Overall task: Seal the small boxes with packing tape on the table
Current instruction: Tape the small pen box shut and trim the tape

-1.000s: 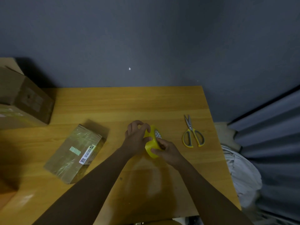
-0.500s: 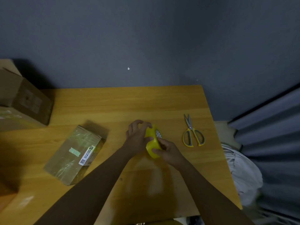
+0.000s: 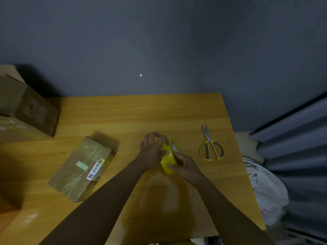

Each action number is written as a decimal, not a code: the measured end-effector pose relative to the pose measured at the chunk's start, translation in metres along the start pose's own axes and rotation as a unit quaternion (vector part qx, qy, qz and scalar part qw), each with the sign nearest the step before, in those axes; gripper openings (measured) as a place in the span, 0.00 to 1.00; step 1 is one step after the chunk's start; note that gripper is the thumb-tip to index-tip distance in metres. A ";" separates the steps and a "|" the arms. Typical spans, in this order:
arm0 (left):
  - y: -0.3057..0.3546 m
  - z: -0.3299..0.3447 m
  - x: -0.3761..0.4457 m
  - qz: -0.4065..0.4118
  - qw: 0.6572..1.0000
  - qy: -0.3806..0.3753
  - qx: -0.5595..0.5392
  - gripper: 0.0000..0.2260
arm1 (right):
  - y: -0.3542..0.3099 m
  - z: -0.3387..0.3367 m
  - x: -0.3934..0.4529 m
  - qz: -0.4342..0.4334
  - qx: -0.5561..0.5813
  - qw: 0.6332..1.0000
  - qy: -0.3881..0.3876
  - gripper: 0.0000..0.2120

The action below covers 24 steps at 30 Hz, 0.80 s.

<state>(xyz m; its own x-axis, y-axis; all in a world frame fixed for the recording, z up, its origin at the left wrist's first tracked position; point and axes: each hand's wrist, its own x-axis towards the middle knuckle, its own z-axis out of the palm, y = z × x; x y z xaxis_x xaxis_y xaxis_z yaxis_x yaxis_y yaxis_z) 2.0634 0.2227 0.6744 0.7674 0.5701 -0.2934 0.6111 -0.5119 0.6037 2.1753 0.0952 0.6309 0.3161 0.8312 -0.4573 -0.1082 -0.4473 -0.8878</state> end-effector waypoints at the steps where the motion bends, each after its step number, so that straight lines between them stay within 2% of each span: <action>1: -0.001 0.000 0.000 0.002 1.000 0.003 0.002 0.08 | 0.000 0.000 0.000 0.000 -0.001 1.000 0.002 0.24; 3: -0.002 0.000 0.000 -0.001 1.000 0.028 -0.005 0.09 | 0.001 0.000 0.001 -0.001 -0.003 1.000 0.001 0.24; 5: -0.003 -0.002 0.002 0.003 0.999 0.040 0.009 0.17 | 0.000 0.000 0.002 0.002 -0.003 1.000 -0.002 0.24; 7: -0.005 -0.004 0.004 0.017 0.996 0.038 0.079 0.21 | 0.001 -0.001 0.002 0.003 -0.005 1.000 -0.004 0.24; 10: -0.004 -0.004 0.004 0.057 0.985 0.073 0.147 0.17 | 0.003 -0.002 0.004 0.001 -0.010 1.000 0.000 0.25; 16: -0.010 -0.001 0.006 0.087 0.976 0.165 0.111 0.01 | 0.006 0.000 0.003 -0.005 -0.036 0.999 -0.004 0.25; 20: -0.016 -0.002 0.010 0.122 0.974 0.158 0.105 0.01 | 0.005 -0.001 0.005 0.005 -0.037 0.999 -0.012 0.27; 24: -0.020 -0.004 0.018 0.191 0.957 0.170 0.138 0.06 | 0.005 -0.004 0.005 0.009 -0.029 0.999 -0.018 0.26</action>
<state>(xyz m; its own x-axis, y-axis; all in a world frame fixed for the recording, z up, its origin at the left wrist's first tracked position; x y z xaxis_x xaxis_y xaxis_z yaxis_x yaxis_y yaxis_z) 2.0642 0.2453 0.6598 0.8661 0.4601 0.1955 0.3635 -0.8481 0.3855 2.1800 0.0959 0.6245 0.2812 0.8339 -0.4749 -0.0580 -0.4792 -0.8758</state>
